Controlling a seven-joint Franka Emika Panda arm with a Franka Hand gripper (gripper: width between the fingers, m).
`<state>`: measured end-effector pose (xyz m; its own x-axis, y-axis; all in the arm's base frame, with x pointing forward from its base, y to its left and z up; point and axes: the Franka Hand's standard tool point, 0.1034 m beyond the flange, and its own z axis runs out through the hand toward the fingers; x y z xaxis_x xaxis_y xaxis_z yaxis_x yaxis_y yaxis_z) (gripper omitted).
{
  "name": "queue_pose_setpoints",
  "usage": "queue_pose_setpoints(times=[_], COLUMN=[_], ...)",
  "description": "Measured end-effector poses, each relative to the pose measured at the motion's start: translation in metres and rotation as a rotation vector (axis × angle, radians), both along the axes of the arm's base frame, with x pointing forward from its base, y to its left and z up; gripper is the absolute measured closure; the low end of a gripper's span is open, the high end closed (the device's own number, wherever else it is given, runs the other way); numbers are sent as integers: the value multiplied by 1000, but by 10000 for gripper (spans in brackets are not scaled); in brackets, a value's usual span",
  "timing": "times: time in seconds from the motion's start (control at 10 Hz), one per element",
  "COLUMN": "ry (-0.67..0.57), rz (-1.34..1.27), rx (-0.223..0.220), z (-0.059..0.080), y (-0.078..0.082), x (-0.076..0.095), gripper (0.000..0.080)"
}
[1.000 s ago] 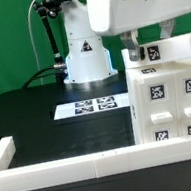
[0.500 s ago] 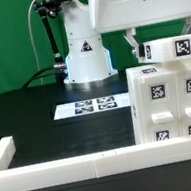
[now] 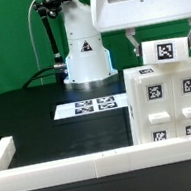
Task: Assemble cabinet
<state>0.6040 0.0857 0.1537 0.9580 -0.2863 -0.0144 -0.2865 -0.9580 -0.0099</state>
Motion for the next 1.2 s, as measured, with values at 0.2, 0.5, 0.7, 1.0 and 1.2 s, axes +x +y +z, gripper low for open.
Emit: queue_pose_setpoints(times=[0.2,0.5,0.7,1.0,1.2], ry=[-4,-1,-2,10,14], rz=[-222,-522,-719,-958,-1062], rx=[24,41,53,55,53], z=[-1,-3,-4,-3,-3], y=[4,13,22,26,26], x=[-1,-3,-2,4,11], gripper=[236,236,236,236,236])
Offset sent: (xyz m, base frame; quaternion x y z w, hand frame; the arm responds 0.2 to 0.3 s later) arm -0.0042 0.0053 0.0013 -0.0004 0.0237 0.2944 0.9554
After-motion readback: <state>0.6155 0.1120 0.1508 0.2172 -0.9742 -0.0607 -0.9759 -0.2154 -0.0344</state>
